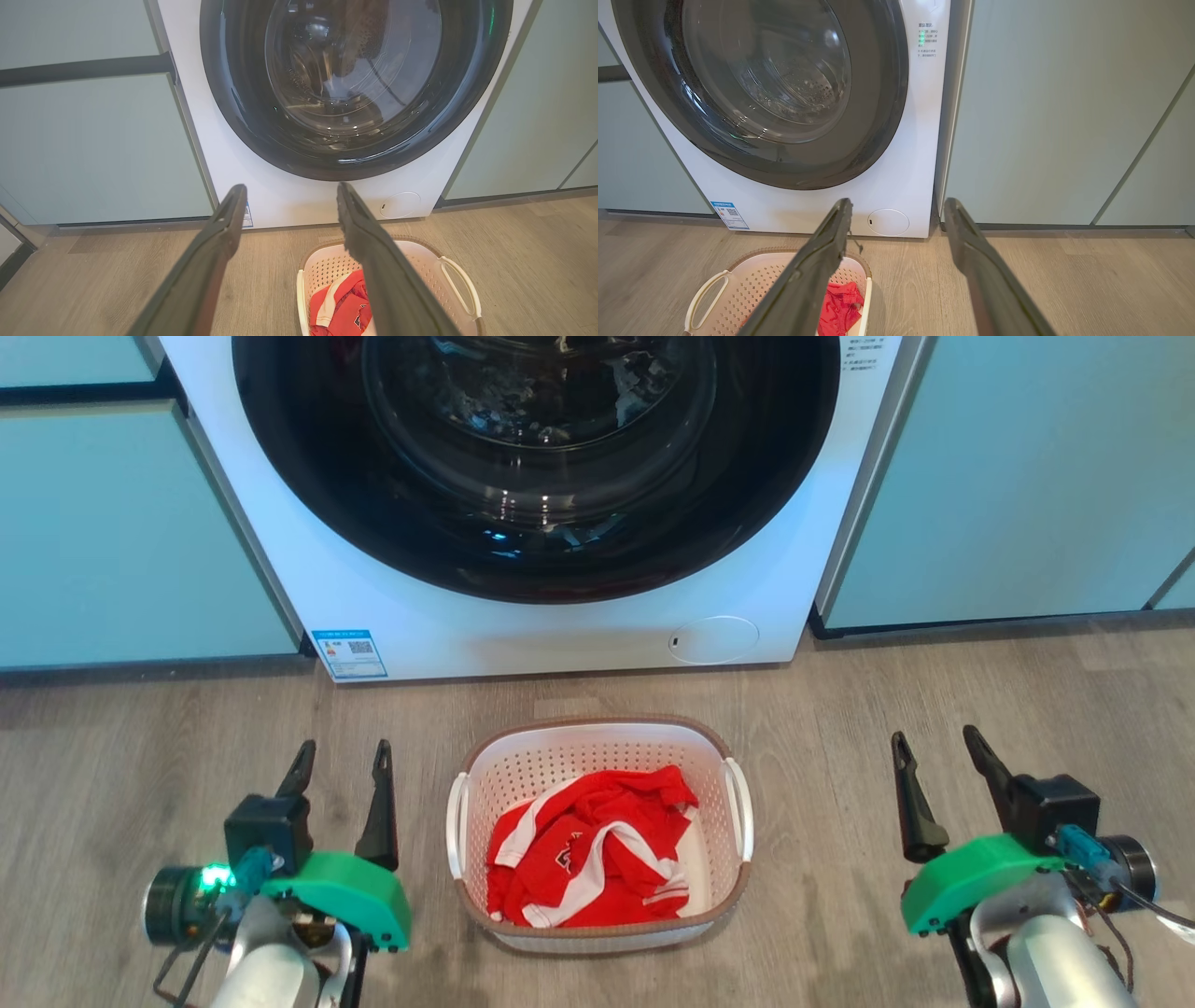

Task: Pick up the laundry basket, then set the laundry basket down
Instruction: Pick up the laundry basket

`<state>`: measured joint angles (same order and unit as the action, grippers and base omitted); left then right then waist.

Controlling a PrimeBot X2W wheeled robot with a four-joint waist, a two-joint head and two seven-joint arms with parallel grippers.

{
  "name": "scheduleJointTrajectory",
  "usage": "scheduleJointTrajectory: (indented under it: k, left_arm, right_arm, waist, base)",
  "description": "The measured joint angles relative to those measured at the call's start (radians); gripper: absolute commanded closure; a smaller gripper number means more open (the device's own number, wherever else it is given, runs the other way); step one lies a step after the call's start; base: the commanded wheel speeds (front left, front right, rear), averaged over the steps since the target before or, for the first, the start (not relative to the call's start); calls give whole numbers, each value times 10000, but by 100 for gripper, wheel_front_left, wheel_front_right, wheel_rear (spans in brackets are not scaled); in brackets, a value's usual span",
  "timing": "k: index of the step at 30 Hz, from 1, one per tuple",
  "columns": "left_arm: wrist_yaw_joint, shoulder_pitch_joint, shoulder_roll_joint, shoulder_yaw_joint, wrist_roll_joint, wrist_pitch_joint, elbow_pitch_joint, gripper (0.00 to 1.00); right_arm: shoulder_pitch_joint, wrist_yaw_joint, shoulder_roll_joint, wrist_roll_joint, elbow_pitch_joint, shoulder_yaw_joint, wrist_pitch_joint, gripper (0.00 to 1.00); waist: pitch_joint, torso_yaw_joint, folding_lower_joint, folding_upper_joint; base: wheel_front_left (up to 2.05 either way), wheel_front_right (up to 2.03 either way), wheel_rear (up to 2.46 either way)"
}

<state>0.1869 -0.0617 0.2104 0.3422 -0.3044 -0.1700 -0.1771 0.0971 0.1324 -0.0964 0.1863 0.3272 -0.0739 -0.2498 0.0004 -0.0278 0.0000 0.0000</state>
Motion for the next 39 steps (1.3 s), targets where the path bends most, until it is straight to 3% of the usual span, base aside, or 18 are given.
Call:
scheduleJointTrajectory:
  k: [7, 17, 33, 39]
  left_arm:
    - [-2, -4, 4, 36, -54, -31, -25, 0]
    - [-33, -911, 31, 54, -52, -290, -276, 0]
    - [-479, -3133, -82, 33, -40, -617, -1386, 0]
    - [-840, -4091, -337, 54, -36, -765, -2255, 0]
  right_arm:
    - [5, 0, -4, 0, 42, -65, 2, 0]
    - [700, 0, -2, -4, 82, -115, 0, 0]
    - [2359, 0, 4, -21, 491, -247, -2, 0]
    - [3036, 0, 10, -19, 965, -397, -33, 0]
  waist:
    - [191, 16, 0, 0]
    - [1330, 6, 1, 0]
    - [3882, -28, 2, 0]
    - [4864, -51, 3, 0]
  base:
    - [0, 0, 0]
    - [0, 0, 0]
    - [0, 0, 0]
    - [0, 0, 0]
